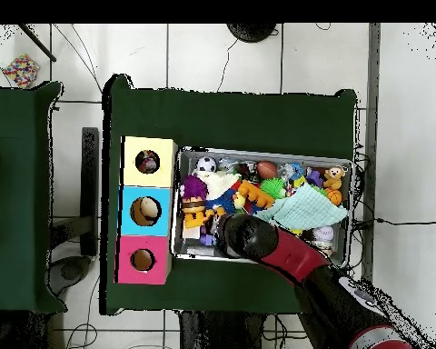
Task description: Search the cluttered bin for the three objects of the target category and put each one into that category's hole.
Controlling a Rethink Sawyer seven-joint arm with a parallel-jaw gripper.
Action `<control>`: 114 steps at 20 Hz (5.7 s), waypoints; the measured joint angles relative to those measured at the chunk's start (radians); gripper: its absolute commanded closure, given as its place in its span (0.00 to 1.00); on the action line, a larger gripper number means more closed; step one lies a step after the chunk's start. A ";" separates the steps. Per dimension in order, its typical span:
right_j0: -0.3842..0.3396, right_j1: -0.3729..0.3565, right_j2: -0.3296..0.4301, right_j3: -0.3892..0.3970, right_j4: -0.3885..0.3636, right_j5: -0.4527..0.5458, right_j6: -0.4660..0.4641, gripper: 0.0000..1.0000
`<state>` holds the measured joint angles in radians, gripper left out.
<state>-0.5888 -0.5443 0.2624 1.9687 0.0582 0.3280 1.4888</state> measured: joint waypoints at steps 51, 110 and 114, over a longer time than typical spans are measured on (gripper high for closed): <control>0.213 -0.058 -0.144 -0.334 -0.291 0.378 0.000 0.00; 0.207 0.145 -0.206 -0.909 -0.685 0.692 0.000 0.00; 0.223 0.176 -0.229 -0.953 -0.687 0.749 0.000 0.00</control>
<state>-0.3661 -0.3685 0.0329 1.0159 -0.6290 1.0767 1.4886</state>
